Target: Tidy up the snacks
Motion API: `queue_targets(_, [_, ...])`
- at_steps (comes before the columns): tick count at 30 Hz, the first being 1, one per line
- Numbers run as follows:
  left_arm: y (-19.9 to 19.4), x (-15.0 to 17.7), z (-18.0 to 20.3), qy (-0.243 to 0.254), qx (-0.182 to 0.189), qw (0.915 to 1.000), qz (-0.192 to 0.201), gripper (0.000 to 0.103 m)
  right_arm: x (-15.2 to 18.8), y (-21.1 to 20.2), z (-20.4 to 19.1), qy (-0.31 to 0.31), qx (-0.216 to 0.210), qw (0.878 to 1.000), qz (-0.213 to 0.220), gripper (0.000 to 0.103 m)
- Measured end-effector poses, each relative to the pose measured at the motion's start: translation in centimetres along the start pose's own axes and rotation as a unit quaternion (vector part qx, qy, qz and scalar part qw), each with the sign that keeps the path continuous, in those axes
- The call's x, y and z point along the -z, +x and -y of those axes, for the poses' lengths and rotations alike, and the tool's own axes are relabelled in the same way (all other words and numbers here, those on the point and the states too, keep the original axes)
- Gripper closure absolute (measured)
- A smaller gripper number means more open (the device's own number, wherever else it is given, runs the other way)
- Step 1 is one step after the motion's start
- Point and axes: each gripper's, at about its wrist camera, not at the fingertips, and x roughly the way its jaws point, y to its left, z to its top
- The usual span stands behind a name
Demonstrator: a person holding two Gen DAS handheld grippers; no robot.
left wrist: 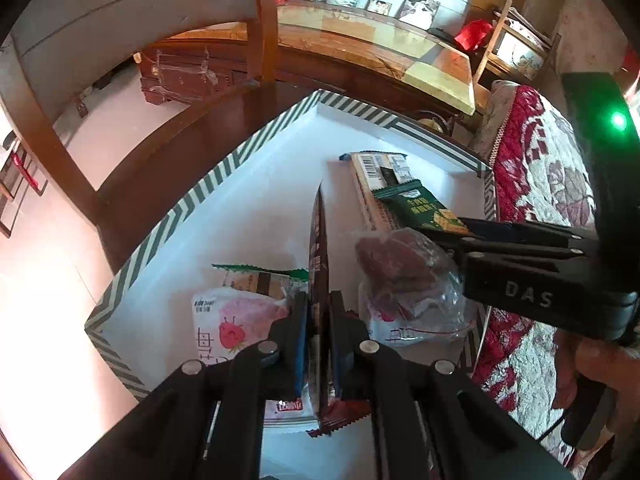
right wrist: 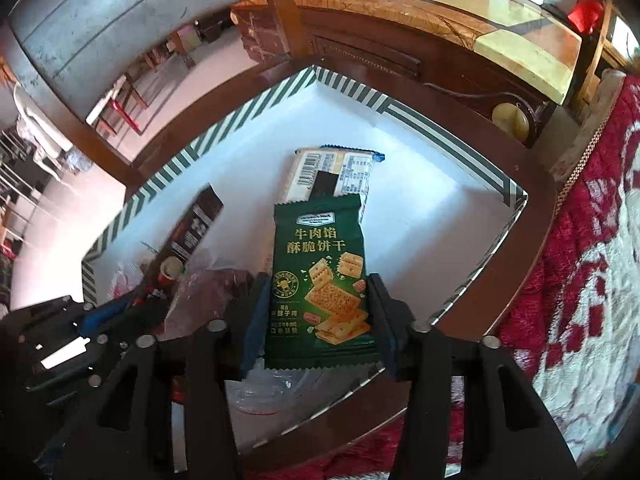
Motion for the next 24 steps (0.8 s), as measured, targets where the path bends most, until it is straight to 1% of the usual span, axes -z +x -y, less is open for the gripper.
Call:
queue_targets(2, [-0.1,0.0,0.0,-0.002,-0.005,1.0000,0.000,0.086,0.1,-0.3,0.0,0.005,-0.004,1.000,0.002,0.054])
queue_targets(3, [-0.1,0.0,0.0,-0.001,-0.008,1.0000,0.001,0.080,0.2,-0.4,-0.1,0.005,-0.003,1.000,0.002,0.054])
queue_targets(4, [-0.2,0.0,0.1,0.000,-0.009,1.0000,0.002,0.070,0.4,-0.6,-0.1,0.005,0.000,1.000,0.004,0.054])
queue_targets(5, [-0.4,0.0,0.1,0.001,-0.011,0.9999,0.005,0.064,0.5,-0.9,-0.1,0.006,0.002,1.000,0.006,0.054])
queue_targets(6, [-0.6,0.0,0.2,0.001,-0.013,0.9999,0.009,0.051,0.6,-1.2,-0.1,0.008,0.001,1.000,0.009,0.054])
queue_targets(7, [-0.9,0.1,0.2,0.001,-0.016,0.9998,0.015,0.039,0.8,-1.6,-0.1,0.011,0.000,1.000,0.014,0.054])
queue_targets(9, [-1.5,0.1,0.3,0.000,-0.020,0.9994,0.028,0.031,0.9,-2.1,0.0,0.015,-0.003,1.000,0.020,0.054])
queue_targets(12, [-2.1,0.1,0.6,0.005,-0.024,0.9990,0.036,0.026,1.1,-3.0,-0.2,0.015,-0.002,1.000,0.027,0.054])
queue_targets(16, [-2.7,0.4,1.2,0.010,-0.028,0.9987,0.043,0.024,1.8,-4.9,-0.5,0.015,0.000,0.999,0.050,0.054])
queue_targets(18, [-3.1,0.5,1.6,0.010,-0.022,0.9987,0.044,0.023,2.5,-6.0,-0.6,0.014,-0.002,0.998,0.061,0.054])
queue_targets(20, [-3.4,0.8,2.2,0.011,-0.018,0.9986,0.048,0.022,3.5,-6.9,-0.7,0.010,0.007,0.998,0.069,0.054])
queue_targets(22, [-3.8,1.1,3.2,0.021,-0.016,0.9984,0.050,0.019,4.4,-7.6,-0.4,0.013,0.014,0.997,0.072,0.054])
queue_targets(24, [-4.1,1.4,4.3,0.036,-0.014,0.9979,0.051,0.018,5.3,-8.2,0.2,0.025,0.010,0.997,0.078,0.053])
